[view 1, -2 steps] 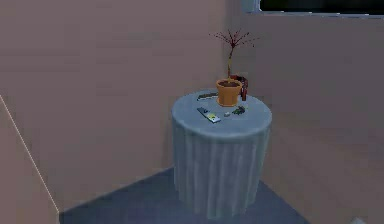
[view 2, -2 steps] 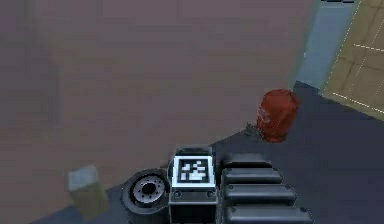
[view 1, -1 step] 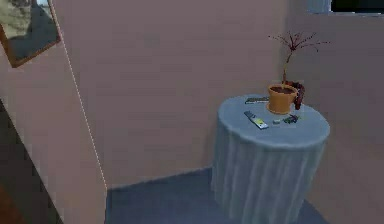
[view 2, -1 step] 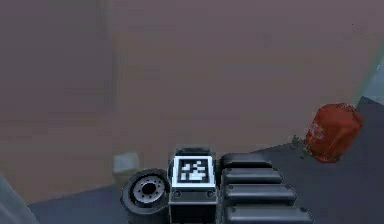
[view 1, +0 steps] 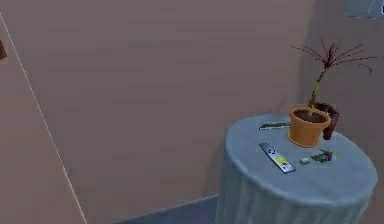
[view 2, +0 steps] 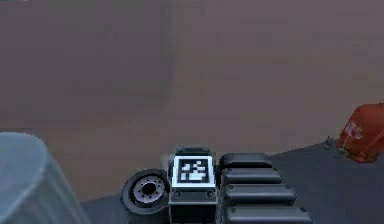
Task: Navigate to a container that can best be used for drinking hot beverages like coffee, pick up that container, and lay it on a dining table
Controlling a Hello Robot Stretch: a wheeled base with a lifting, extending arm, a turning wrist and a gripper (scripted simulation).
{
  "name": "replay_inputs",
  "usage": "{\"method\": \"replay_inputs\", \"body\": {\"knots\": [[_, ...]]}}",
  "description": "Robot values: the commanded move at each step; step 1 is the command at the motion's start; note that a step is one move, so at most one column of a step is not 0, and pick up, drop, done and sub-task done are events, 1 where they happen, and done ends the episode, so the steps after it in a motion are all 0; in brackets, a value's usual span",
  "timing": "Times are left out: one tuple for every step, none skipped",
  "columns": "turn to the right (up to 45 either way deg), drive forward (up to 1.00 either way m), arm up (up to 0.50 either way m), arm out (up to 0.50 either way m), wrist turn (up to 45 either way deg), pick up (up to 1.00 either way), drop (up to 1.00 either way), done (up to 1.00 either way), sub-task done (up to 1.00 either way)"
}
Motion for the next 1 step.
{"method": "replay_inputs", "body": {"knots": [[-9.0, 0.00, 0.00, 0.00, 0.0, 0.00, 0.00, 0.00, 0.00]]}}
